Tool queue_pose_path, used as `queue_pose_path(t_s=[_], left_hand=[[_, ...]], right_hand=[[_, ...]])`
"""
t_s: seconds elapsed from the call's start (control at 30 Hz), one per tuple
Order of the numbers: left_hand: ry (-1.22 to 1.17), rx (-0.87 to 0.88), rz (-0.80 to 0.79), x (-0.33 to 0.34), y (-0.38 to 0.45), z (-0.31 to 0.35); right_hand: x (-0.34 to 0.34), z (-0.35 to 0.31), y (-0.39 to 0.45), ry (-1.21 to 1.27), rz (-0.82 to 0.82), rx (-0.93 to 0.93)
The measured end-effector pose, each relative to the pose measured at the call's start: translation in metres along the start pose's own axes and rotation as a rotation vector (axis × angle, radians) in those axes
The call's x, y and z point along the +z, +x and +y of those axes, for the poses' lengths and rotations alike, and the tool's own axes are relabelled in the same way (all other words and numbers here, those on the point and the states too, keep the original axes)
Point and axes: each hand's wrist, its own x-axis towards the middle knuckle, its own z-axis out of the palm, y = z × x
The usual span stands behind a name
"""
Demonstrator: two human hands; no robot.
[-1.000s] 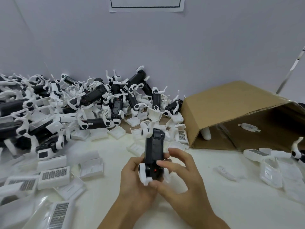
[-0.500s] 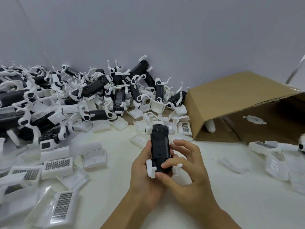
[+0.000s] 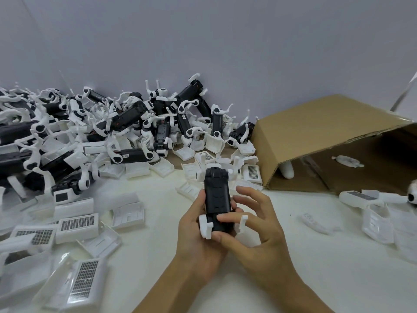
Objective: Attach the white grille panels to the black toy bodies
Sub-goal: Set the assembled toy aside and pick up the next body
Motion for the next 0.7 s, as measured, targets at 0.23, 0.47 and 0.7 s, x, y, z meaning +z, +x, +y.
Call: queue_pose_path(t_s=[0.23,0.47,0.7], left_hand=[[0.005,0.005,-0.034,-0.003,0.001,0.000],[-0.041,0.044,-0.044,-0.008,0.007,0.004],[0.020,0.239,-0.025,-0.019,0.010,0.024]], right_hand=[[-0.001,0.000,-0.001,0.039,-0.024,0.046],[0.000,-0.004,-0.001,-0.026,-0.003,0.099],[-0.010,0.002,0.020,-0.023,0.011,0.421]])
